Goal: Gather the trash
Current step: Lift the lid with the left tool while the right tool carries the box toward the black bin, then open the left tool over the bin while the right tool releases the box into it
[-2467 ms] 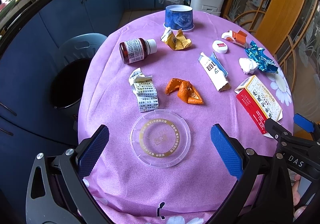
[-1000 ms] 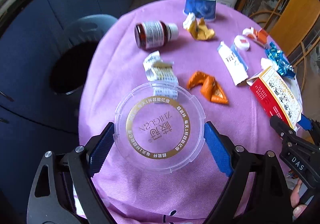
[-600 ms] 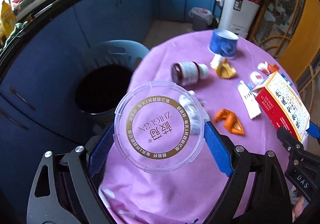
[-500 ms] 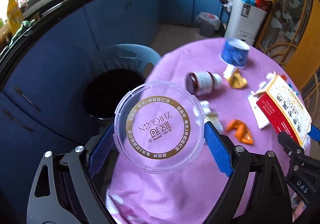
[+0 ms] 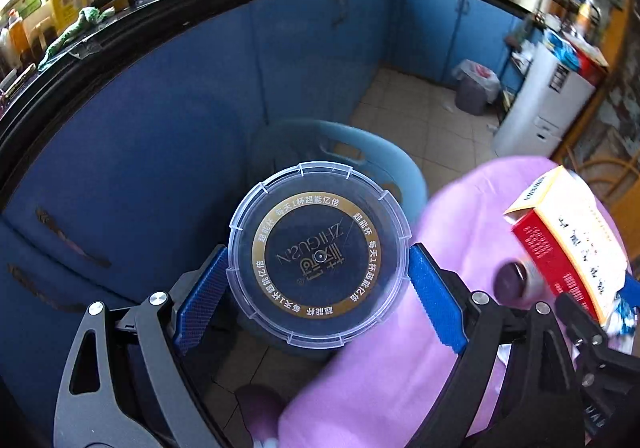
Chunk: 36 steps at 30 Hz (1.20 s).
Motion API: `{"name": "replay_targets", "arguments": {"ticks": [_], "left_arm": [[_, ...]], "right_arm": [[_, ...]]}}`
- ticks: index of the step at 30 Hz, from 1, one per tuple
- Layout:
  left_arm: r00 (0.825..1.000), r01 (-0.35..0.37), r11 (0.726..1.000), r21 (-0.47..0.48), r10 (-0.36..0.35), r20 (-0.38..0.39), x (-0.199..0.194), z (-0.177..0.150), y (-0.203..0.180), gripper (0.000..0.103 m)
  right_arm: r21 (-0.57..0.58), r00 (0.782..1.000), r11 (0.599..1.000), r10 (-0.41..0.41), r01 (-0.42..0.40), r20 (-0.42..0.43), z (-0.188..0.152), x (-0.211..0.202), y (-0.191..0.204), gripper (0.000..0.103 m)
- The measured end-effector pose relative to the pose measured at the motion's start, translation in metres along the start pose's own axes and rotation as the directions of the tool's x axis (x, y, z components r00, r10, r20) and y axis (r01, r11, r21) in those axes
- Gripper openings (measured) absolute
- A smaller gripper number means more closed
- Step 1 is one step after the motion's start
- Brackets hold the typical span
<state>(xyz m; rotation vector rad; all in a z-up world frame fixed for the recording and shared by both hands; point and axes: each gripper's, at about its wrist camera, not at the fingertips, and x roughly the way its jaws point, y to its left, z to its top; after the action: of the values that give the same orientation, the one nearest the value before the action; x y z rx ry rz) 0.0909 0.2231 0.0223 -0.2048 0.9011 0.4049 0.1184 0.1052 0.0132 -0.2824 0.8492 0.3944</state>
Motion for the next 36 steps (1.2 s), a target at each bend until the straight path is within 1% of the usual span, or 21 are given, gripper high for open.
{"name": "replay_targets", "arguments": {"ticks": [4, 9, 12, 16, 17, 18, 19, 25, 27, 32, 36], "left_arm": [[1.0, -0.01, 1.0, -0.014, 0.01, 0.012, 0.017, 0.019, 0.013, 0.088], [1.0, 0.001, 0.999, -0.048, -0.001, -0.006, 0.044, 0.037, 0.026, 0.089], [1.0, -0.007, 0.998, -0.056, 0.006, -0.02, 0.057, 0.041, 0.03, 0.09], [0.998, 0.015, 0.998, -0.068, -0.019, -0.056, 0.072, 0.043, 0.036, 0.091], [0.998, 0.011, 0.998, -0.069, -0.015, -0.058, 0.074, 0.044, 0.038, 0.092], [0.998, 0.006, 0.997, -0.072, -0.01, -0.058, 0.075, 0.045, 0.04, 0.098], [0.998, -0.005, 0.997, -0.081, 0.0, -0.056, 0.076, 0.046, 0.042, 0.1], [0.997, -0.014, 0.991, -0.133, 0.004, -0.074, 0.08, 0.05, 0.06, 0.1], [0.997, -0.026, 0.989, -0.146, 0.015, -0.073, 0.079, 0.05, 0.066, 0.1], [0.997, -0.051, 0.983, -0.179, 0.04, -0.067, 0.075, 0.049, 0.08, 0.1], [0.995, -0.09, 0.977, -0.192, 0.082, -0.054, 0.067, 0.048, 0.091, 0.1]], "right_arm": [[-0.042, 1.0, 0.999, 0.014, -0.015, -0.007, 0.02, 0.026, 0.021, 0.068], [-0.066, 1.0, 0.998, 0.021, -0.022, -0.02, 0.037, 0.048, 0.037, 0.068], [-0.074, 0.999, 0.997, 0.022, -0.024, -0.031, 0.042, 0.06, 0.043, 0.068], [-0.081, 0.999, 0.996, 0.023, -0.027, -0.044, 0.046, 0.07, 0.049, 0.068], [-0.083, 0.999, 0.996, 0.025, -0.029, -0.048, 0.047, 0.073, 0.05, 0.068], [-0.084, 0.998, 0.996, 0.028, -0.032, -0.051, 0.048, 0.075, 0.052, 0.068], [-0.086, 0.998, 0.996, 0.029, -0.034, -0.054, 0.049, 0.077, 0.054, 0.068], [-0.089, 0.997, 0.995, 0.04, -0.046, -0.068, 0.053, 0.088, 0.061, 0.068], [-0.093, 0.996, 0.994, 0.047, -0.053, -0.07, 0.054, 0.088, 0.066, 0.068], [-0.112, 0.993, 0.989, 0.085, -0.093, -0.079, 0.057, 0.093, 0.076, 0.068], [-0.13, 0.988, 0.981, 0.133, -0.143, -0.081, 0.059, 0.097, 0.089, 0.07]]}}
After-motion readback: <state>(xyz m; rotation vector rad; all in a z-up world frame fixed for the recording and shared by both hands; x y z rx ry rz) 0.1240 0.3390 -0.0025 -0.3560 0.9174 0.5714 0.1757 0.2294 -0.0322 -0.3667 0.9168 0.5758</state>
